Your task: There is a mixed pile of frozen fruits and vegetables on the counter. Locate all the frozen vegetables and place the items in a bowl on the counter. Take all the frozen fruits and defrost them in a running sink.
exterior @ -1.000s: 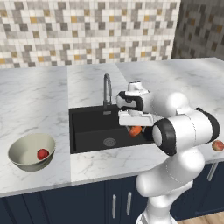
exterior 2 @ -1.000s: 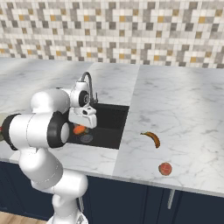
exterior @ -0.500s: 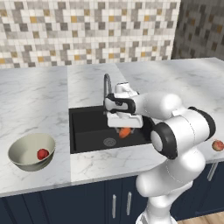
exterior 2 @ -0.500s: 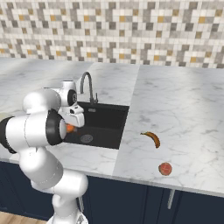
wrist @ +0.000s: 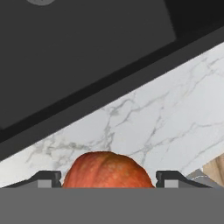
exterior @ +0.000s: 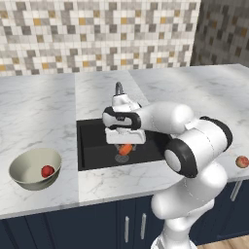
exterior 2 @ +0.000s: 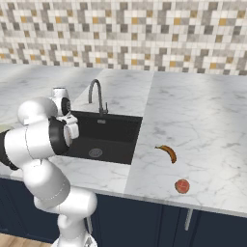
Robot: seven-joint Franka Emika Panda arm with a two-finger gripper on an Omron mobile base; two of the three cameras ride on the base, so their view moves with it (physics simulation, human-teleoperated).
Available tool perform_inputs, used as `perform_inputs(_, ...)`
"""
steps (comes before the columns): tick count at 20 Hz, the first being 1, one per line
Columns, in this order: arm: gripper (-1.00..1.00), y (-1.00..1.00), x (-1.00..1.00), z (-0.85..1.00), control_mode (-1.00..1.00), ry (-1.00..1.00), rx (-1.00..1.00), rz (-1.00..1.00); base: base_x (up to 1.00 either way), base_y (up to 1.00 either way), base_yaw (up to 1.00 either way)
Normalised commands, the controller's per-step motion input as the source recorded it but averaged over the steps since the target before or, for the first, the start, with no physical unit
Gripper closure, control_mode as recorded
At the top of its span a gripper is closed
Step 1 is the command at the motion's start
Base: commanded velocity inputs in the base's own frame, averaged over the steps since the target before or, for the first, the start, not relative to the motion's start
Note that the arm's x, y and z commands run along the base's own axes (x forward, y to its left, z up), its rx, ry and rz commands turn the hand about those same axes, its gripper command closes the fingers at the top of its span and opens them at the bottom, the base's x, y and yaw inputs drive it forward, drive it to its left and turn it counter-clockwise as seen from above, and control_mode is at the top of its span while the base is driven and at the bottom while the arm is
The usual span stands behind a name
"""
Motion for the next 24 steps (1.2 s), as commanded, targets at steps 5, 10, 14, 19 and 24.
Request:
perform_inputs(5, 1.00, 0.54, 0.00, 0.00, -1.00, 0.00, -0.01, -0.01, 0.00, 0.00, 0.00)
perform_inputs(10, 1.00, 0.53, 0.00, 0.02, -1.00, 0.00, 0.00, -0.01, 0.00, 0.00, 0.00)
perform_inputs(14, 1.00, 0.58, 0.00, 0.01, -1.00, 0.00, -0.01, 0.00, 0.00, 0.00, 0.00)
perform_inputs(19, 1.00, 0.60, 0.00, 0.00, -1.00, -0.01, -0.05, 0.01, 0.00, 0.00, 0.00)
perform_inputs(24, 1.00, 0.51, 0.02, 0.11, -1.00, -0.05, -0.04, 0.00, 0.00, 0.00, 0.00)
